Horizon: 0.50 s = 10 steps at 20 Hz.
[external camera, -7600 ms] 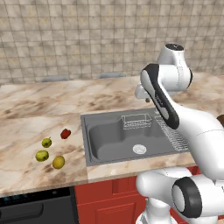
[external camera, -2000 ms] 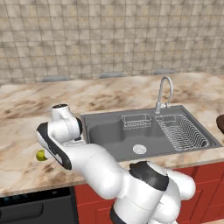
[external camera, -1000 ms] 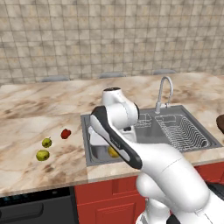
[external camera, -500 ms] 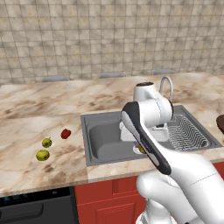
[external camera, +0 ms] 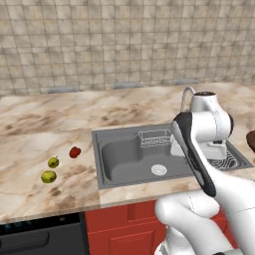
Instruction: There is a mixed pile of frozen fruits and vegetables on the counter. Locate all the frozen vegetables and place the items in a bowl on the counter. Take all the frozen fruits and defrost them in a running sink.
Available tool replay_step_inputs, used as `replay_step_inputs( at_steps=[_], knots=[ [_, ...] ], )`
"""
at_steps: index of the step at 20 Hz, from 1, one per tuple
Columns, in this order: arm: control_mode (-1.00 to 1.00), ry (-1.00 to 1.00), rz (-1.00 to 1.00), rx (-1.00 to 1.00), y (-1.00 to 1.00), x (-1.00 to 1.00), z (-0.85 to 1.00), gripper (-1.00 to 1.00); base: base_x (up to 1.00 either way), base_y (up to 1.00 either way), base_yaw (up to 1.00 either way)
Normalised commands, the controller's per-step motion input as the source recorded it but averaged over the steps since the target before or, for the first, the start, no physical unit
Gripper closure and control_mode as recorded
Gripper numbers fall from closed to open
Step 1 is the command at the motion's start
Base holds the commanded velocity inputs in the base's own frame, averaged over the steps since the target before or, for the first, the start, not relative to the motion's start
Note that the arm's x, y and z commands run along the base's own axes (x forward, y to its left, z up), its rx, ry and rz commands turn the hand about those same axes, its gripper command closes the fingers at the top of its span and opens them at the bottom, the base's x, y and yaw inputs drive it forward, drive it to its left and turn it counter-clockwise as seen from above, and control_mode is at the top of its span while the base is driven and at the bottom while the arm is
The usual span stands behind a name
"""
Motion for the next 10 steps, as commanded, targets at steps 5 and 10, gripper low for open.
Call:
replay_step_inputs(
  at_steps=[5, 10],
  knots=[
    [-1.0, 0.0, -0.02, 0.02, -0.7, -0.04, 0.22, 1.0, 0.0, 0.0, 0.0],
    [-1.0, 0.0, 0.0, 0.0, -0.79, 0.0, 0.11, 1.0, 0.0, 0.0, 0.0]
  ],
)
